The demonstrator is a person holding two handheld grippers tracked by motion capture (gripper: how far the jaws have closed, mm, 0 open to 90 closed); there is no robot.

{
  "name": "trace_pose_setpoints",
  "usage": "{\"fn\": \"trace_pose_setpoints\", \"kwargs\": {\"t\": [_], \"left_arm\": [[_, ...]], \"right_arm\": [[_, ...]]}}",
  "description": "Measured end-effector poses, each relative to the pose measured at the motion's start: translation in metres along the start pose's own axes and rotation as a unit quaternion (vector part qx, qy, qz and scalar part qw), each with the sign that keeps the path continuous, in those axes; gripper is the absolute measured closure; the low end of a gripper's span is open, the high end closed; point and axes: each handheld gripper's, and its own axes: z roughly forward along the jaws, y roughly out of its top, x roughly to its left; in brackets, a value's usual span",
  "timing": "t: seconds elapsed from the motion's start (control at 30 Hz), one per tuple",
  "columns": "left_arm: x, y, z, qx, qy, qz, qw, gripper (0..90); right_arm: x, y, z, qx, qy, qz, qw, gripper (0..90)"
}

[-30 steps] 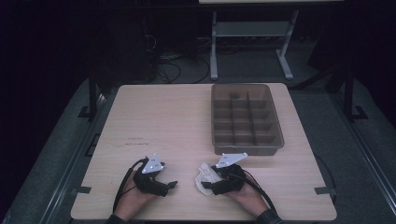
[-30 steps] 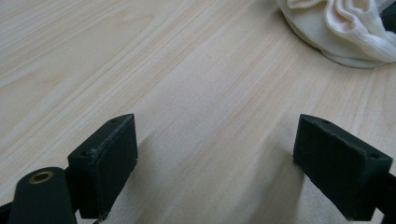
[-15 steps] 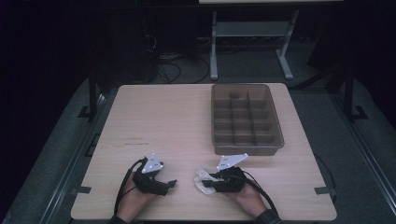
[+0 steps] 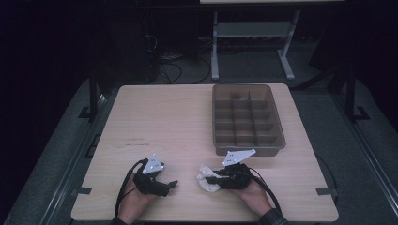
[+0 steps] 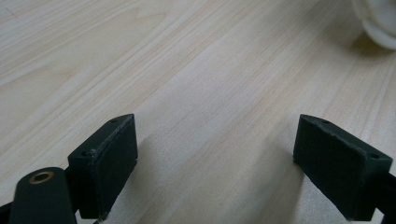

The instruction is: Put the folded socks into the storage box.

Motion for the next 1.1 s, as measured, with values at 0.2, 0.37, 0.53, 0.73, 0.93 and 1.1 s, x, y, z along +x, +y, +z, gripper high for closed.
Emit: {"fn": "trace_pose_setpoints", "kwargs": {"t": [0.2, 0.37, 0.53, 0.73, 0.93, 1.1], "left_arm": [[0.000, 0.000, 0.000, -0.001, 0.000, -0.002, 1.0000, 13.4], [0.000, 0.000, 0.000, -0.001, 0.000, -0.002, 1.0000, 13.4], [0.000, 0.000, 0.000, -0.003, 0.000, -0.004, 1.0000, 13.3], [0.000, 0.000, 0.001, -0.004, 0.000, -0.004, 1.0000, 13.3], [0.000, 0.000, 0.001, -0.004, 0.000, -0.004, 1.0000, 13.3], [0.000, 0.000, 0.000, -0.003, 0.000, -0.004, 1.0000, 13.3]], "right_arm": [[0.001, 0.007, -0.009, -0.004, -0.011, -0.004, 0.9999, 73.8], [0.002, 0.012, -0.014, -0.003, -0.011, -0.010, 0.9999, 73.7], [0.002, 0.017, -0.021, -0.004, -0.015, -0.013, 0.9998, 73.6], [0.001, 0.023, -0.033, -0.013, -0.018, -0.018, 0.9996, 73.6], [-0.002, 0.030, -0.045, -0.021, -0.021, -0.021, 0.9993, 73.6], [-0.006, 0.036, -0.054, -0.025, -0.025, -0.027, 0.9990, 73.5]]}}
